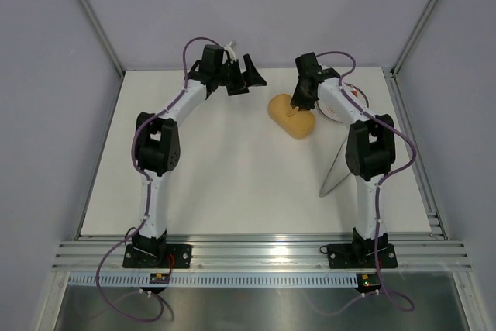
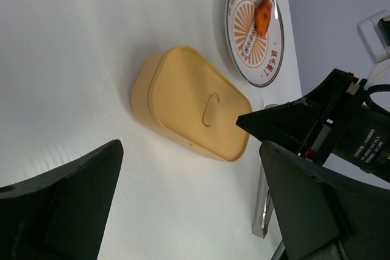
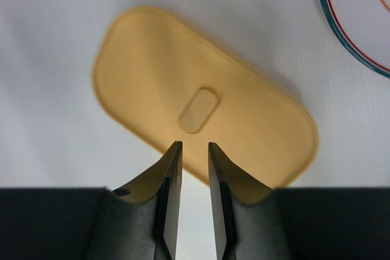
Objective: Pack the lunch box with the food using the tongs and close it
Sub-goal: Close the box lid on the packing box.
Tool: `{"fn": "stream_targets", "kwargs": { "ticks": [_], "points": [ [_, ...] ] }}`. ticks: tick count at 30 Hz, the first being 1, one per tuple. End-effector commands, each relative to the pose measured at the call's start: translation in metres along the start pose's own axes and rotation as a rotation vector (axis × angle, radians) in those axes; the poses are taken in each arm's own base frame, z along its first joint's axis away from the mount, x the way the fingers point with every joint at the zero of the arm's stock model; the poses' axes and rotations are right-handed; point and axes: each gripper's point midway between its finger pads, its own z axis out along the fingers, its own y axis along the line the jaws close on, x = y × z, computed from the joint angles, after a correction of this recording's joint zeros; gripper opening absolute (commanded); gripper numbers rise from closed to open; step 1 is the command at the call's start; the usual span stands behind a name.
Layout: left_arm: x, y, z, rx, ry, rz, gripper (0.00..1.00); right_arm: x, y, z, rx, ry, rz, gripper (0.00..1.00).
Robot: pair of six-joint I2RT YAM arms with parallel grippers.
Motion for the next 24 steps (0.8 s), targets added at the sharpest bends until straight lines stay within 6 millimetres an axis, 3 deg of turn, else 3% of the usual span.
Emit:
{"fn": "stream_targets", "kwargs": {
  "ticks": [1,8,9,10,12,16,19,24],
  "points": [
    [-0.039,-0.046,-0.044,0.056,-0.128,0.097,0.99,-0.034,0.032,-0.026,-0.057,-0.109,-0.042,0.31],
    [-0.039,-0.046,-0.071,0.049,-0.158,0.090,0.99,-0.042,0.056,-0.006,-0.106,-0.095,-0.036,0.31],
    [-0.039,-0.045,-0.074,0.047,-0.161,0.088,0.99,-0.034,0.055,0.012,-0.091,-0.062,-0.041,0.31],
    [-0.038,-0.043,-0.075,0.045,-0.160,0.083,0.99,-0.036,0.058,0.014,-0.099,-0.062,-0.041,0.31],
    [-0.033,-0.041,-0.079,0.038,-0.158,0.077,0.99,-0.019,0.053,0.038,-0.072,0.003,-0.048,0.31],
    [-0.027,-0.034,-0.083,0.026,-0.148,0.068,0.99,0.000,0.046,0.055,-0.052,0.057,-0.049,0.30],
    [-0.024,-0.031,-0.084,0.022,-0.146,0.062,0.99,-0.003,0.046,0.046,-0.062,0.048,-0.051,0.30],
    [-0.024,-0.034,-0.087,0.026,-0.149,0.061,0.99,-0.038,0.062,-0.004,-0.127,-0.059,-0.057,0.31]
  ]
}}
